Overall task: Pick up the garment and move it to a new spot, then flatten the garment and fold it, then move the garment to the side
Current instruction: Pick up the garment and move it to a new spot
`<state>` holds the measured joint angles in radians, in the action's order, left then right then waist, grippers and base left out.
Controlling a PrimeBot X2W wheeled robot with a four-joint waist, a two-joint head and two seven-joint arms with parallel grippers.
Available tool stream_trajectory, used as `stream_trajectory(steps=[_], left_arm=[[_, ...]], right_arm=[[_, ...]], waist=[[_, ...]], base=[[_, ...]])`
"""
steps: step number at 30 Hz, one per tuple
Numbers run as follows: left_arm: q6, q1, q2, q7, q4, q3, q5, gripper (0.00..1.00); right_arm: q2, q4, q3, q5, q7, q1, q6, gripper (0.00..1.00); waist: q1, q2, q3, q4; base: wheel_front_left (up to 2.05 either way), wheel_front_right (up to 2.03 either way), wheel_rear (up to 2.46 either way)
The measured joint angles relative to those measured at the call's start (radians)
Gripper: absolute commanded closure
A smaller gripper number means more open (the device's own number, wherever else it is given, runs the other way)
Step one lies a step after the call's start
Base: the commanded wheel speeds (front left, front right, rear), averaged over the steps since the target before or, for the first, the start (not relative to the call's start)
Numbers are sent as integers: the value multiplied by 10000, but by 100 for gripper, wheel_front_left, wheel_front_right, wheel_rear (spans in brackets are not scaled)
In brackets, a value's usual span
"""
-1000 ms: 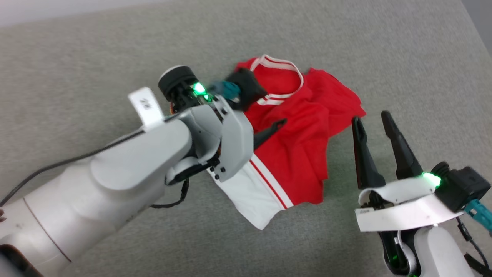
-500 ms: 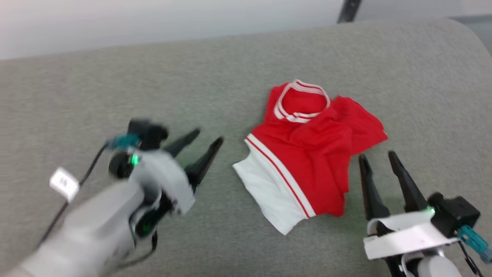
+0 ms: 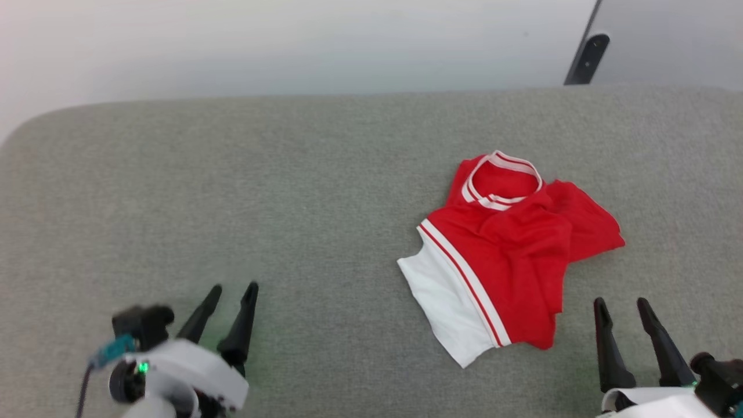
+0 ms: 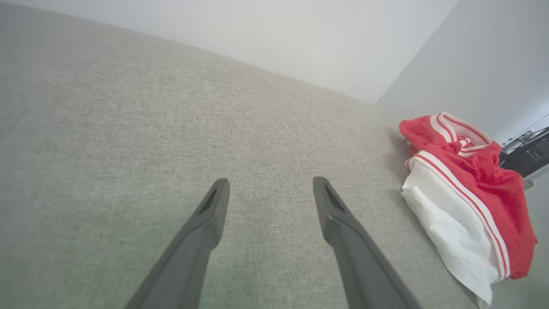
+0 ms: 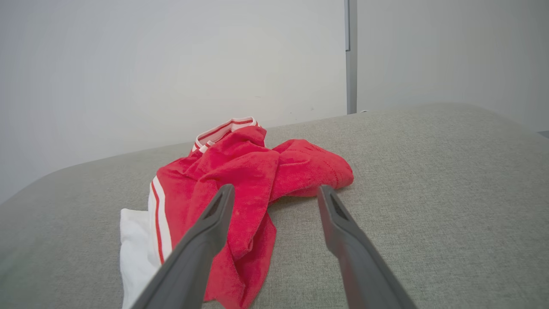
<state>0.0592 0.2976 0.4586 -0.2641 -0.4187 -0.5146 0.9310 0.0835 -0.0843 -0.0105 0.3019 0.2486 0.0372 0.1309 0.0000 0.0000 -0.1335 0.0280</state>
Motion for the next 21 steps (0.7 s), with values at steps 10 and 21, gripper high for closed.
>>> stream_trajectory(steps=[10, 21], left_arm=[[-991, -2666, -1281, -2, 2426, 2963, -3371, 0], [-872, -4111, -2115, -2, 3944, 4182, -5699, 0]], right_arm=[[192, 499, 261, 0, -293, 143, 0, 0], [226, 763, 272, 29, -468, 180, 0, 0]], waist=[[0, 0, 455, -244], [-1, 0, 691, -165]], base=[[0, 0, 0], [0, 0, 0]])
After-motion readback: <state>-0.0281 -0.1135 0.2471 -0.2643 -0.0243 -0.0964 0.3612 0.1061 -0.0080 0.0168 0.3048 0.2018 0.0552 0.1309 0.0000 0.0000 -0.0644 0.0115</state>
